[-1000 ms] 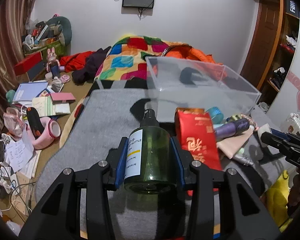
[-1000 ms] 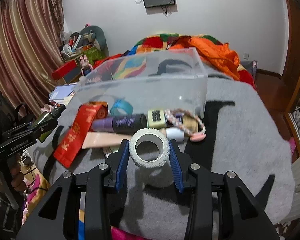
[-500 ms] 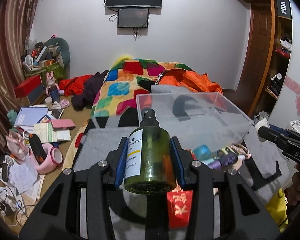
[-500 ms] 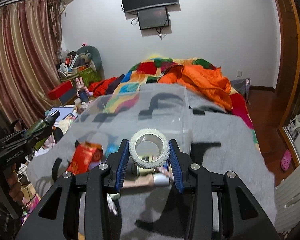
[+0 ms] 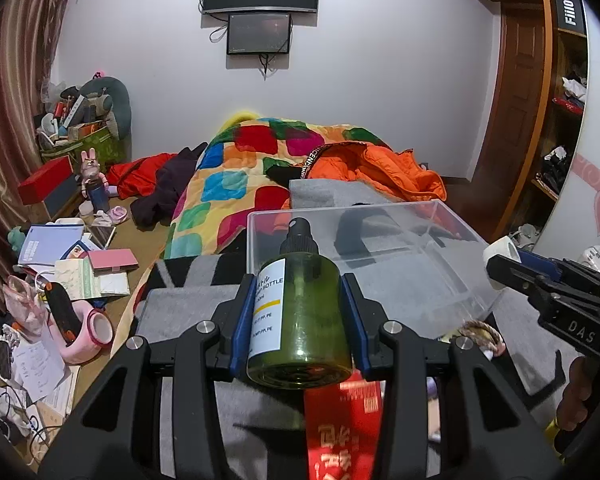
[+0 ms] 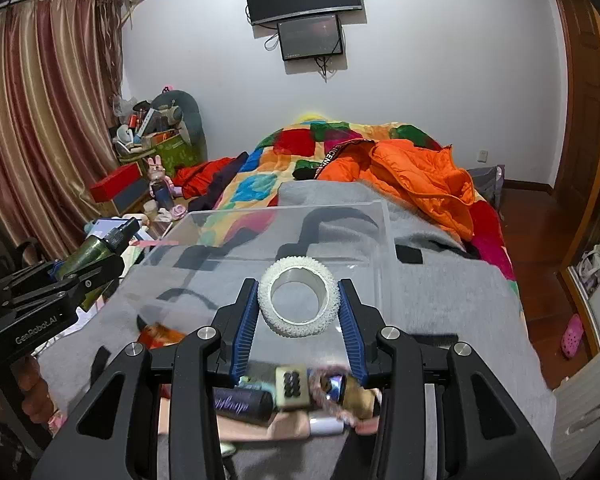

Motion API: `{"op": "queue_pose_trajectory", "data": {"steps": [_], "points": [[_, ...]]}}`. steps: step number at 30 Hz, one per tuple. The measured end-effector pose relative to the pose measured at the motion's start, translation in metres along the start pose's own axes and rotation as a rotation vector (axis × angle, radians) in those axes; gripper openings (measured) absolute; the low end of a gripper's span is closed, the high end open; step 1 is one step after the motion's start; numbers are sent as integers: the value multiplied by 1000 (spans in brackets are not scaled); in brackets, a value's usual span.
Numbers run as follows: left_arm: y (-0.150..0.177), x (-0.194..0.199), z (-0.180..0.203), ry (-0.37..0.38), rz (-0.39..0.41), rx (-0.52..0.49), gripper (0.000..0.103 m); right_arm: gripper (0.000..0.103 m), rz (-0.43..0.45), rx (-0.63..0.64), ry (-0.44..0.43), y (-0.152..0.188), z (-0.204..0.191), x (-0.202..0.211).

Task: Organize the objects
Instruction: 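Drop the green bottle into the clear box with the left tool while the right drops the tape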

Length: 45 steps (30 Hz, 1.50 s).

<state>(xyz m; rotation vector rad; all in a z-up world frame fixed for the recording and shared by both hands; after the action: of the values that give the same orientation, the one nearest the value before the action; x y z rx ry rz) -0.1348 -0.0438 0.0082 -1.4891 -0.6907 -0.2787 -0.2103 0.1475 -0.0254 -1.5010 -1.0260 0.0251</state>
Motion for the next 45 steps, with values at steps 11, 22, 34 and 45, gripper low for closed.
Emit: {"op": "queue_pose_trajectory", "data": {"steps": [11, 22, 34, 45], "points": [[-13, -34, 16, 28, -62, -43, 41, 36, -74, -65, -19, -8, 23, -36], [-14, -66, 36, 45, -130, -86, 41, 36, -133, -22, 10, -10, 22, -62], [-5, -92, 45, 72, -207, -94, 41, 36, -174, 7, 30, -11, 20, -82], [-2, -87, 48, 88, -210, -102, 42, 43, -194, 10, 6, -7, 15, -83]]}}
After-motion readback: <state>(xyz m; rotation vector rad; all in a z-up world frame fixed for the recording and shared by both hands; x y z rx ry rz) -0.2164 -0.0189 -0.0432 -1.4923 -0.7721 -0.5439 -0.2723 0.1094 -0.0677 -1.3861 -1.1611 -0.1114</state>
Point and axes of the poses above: each gripper's, at about its wrist camera, not at the fingertips, and x roughly against the way its jaws point, z to its right, y to its underside, the point moved 4 cm from there along -x, roughly the way its jaws point, and after that the axes turned 12 degrees about -y, right-handed, at the moved point
